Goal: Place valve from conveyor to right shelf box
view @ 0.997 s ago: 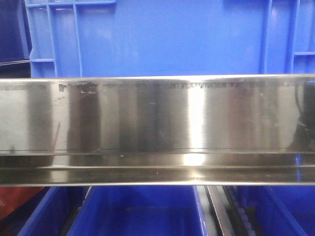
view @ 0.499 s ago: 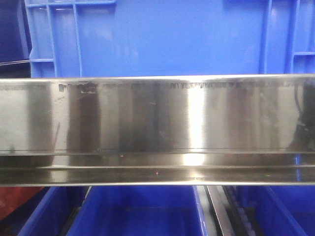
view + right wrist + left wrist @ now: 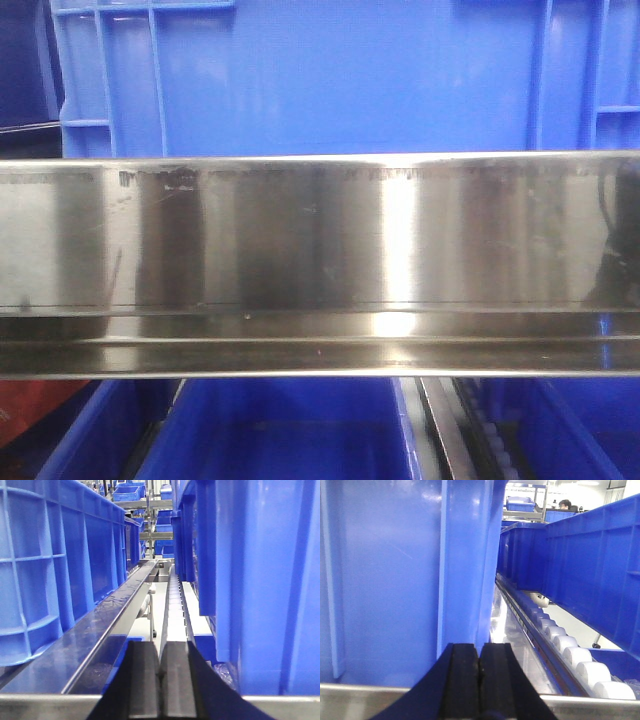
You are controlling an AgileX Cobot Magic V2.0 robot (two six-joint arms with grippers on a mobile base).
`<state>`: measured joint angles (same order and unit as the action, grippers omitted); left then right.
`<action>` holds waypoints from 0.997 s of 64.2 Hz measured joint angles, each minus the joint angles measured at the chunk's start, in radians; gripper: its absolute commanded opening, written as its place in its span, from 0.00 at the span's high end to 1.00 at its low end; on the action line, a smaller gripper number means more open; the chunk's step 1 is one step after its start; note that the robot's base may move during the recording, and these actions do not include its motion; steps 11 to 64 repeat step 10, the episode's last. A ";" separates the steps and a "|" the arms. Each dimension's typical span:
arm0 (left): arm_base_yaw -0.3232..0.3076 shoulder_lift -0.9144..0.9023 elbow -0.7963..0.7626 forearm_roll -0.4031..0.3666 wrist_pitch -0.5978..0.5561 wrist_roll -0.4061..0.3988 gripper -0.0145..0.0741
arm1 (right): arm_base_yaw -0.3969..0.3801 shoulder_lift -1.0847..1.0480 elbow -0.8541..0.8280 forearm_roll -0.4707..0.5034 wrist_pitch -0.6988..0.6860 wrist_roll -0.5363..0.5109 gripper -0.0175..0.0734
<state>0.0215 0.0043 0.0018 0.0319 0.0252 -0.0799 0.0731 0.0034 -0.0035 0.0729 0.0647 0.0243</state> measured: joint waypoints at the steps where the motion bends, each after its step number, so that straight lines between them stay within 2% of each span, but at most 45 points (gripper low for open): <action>1: 0.000 0.000 0.000 0.000 0.000 0.000 0.96 | 0.000 0.000 0.000 0.000 0.000 0.000 0.97; 64: 0.000 0.000 0.000 0.000 0.000 0.000 0.96 | 0.000 0.000 0.000 0.000 0.000 0.000 0.97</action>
